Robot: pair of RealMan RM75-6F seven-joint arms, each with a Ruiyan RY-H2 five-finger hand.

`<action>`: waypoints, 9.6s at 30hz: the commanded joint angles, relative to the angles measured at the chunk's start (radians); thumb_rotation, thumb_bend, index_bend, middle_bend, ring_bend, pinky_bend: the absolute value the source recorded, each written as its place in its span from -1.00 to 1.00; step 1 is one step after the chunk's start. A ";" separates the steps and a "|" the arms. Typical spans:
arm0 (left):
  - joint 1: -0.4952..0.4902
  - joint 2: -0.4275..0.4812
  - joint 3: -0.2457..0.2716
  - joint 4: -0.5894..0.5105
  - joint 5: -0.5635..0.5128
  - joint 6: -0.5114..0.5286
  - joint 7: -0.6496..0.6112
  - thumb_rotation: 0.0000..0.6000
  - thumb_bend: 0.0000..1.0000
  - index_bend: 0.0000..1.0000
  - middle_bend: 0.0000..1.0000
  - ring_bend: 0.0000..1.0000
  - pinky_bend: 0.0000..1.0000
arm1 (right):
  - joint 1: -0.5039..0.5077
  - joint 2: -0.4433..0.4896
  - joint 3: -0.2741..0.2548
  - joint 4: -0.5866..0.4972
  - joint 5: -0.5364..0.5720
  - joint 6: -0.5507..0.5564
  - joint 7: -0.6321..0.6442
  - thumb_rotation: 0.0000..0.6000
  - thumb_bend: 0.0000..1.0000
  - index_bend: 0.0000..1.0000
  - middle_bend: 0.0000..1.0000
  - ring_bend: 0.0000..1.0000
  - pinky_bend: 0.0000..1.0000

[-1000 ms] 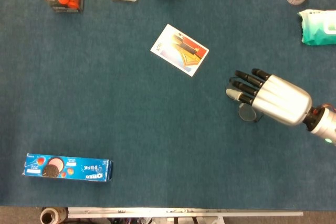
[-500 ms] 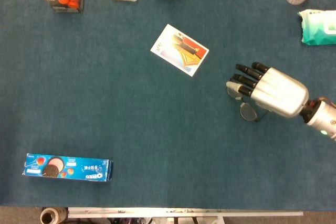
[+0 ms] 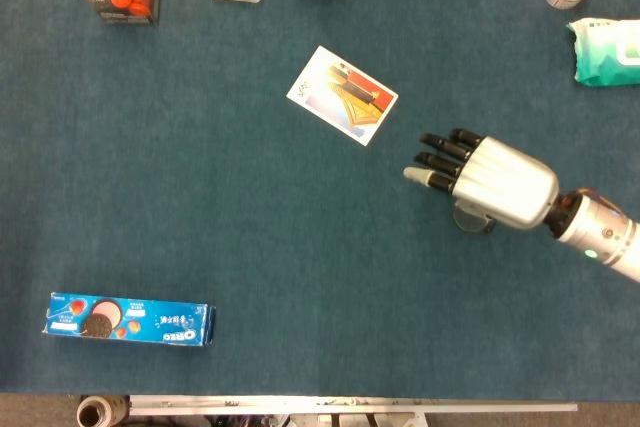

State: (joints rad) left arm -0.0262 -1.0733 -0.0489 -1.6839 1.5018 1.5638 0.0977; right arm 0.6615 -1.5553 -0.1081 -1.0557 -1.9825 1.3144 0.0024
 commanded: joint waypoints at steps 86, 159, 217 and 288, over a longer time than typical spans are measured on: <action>-0.006 -0.007 0.005 0.002 -0.001 -0.014 0.012 1.00 0.18 -0.01 -0.21 -0.28 -0.10 | 0.034 -0.155 -0.043 0.381 0.062 0.098 0.261 1.00 -0.28 -0.47 -0.41 -0.65 -0.29; -0.009 -0.012 0.007 0.001 -0.003 -0.018 0.020 1.00 0.18 -0.01 -0.21 -0.28 -0.10 | 0.010 -0.137 -0.074 0.371 0.071 0.113 0.262 1.00 -0.28 -0.47 -0.41 -0.65 -0.29; -0.007 -0.009 0.006 -0.001 0.000 -0.012 0.010 1.00 0.18 -0.01 -0.21 -0.27 -0.10 | -0.008 -0.192 -0.083 0.450 0.083 0.104 0.311 1.00 -0.26 -0.47 -0.41 -0.65 -0.29; -0.006 -0.009 0.008 -0.004 0.004 -0.010 0.015 1.00 0.18 -0.01 -0.21 -0.27 -0.10 | 0.016 -0.095 -0.022 0.206 0.095 0.121 0.250 1.00 -0.26 -0.47 -0.41 -0.65 -0.29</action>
State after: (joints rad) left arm -0.0321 -1.0820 -0.0411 -1.6880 1.5055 1.5534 0.1127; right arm 0.6804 -1.6439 -0.1280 -0.8583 -1.8897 1.4387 0.2454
